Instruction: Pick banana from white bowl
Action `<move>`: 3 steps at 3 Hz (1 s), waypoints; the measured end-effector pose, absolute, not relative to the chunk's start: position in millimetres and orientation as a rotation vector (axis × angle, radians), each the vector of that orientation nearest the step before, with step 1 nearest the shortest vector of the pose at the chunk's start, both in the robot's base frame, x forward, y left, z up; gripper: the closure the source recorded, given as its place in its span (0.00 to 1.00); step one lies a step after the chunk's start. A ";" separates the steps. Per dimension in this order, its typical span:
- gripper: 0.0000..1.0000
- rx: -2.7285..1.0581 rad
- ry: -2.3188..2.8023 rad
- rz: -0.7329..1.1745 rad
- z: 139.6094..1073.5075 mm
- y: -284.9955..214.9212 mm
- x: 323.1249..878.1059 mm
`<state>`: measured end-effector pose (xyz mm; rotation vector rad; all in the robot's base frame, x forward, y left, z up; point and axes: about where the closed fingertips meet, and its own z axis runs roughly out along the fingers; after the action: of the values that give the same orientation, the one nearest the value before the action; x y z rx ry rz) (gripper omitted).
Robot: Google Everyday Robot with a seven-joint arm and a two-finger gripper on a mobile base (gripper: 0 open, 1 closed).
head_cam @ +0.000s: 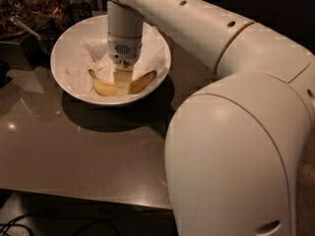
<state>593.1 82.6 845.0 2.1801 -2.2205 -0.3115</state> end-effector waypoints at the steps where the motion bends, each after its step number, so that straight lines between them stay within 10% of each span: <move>1: 0.81 2.202 -2.250 -0.316 843.0 90.4 600.7; 3: 1.00 2.303 -2.332 -0.301 879.0 75.4 567.3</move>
Offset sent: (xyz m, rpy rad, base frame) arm -0.0199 -0.0064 0.0242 0.0405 -0.0683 0.0052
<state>567.3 75.4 879.0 2.3031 -2.3320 -0.3011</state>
